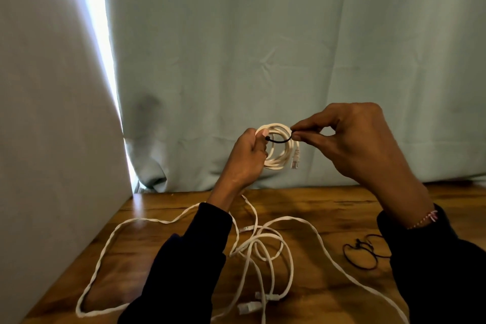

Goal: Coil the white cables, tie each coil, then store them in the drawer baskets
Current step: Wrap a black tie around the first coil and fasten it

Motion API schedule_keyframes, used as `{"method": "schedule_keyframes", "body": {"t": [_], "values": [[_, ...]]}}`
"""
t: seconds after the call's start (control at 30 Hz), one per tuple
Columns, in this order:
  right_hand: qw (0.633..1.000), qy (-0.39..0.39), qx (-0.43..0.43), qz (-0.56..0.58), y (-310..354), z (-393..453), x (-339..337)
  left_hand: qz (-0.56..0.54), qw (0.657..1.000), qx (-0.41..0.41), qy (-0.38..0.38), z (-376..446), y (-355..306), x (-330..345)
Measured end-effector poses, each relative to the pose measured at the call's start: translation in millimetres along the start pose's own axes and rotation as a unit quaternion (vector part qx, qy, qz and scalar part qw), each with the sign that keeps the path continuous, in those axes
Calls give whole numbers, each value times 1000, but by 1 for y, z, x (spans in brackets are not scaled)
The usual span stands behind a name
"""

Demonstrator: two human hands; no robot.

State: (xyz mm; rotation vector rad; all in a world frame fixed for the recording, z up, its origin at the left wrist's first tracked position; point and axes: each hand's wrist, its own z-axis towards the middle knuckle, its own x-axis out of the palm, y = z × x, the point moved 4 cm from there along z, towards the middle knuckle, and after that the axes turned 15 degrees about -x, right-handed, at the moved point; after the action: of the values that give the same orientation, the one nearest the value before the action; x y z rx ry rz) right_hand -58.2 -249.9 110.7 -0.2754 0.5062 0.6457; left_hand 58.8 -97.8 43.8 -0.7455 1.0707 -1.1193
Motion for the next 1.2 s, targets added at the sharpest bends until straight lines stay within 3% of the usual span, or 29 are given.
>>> {"method": "schedule_keyframes", "body": {"t": [0.27, 0.43, 0.73, 1.0, 1.2], "values": [[995, -4, 91, 39, -3, -4, 7, -16, 1000, 20, 3, -4, -7, -4], [996, 20, 88, -4, -1, -4, 19, 8, 999, 33, 3, -9, -8, 0], [985, -91, 47, -142, -2, -9, 47, 33, 999, 15, -14, -16, -14, 8], [969, -142, -14, -202, 0, -24, 72, -72, 996, -4, 49, -21, -18, 16], [966, -142, -28, -215, -6, -28, 79, -206, 970, -103, 73, -21, -14, 24]]}}
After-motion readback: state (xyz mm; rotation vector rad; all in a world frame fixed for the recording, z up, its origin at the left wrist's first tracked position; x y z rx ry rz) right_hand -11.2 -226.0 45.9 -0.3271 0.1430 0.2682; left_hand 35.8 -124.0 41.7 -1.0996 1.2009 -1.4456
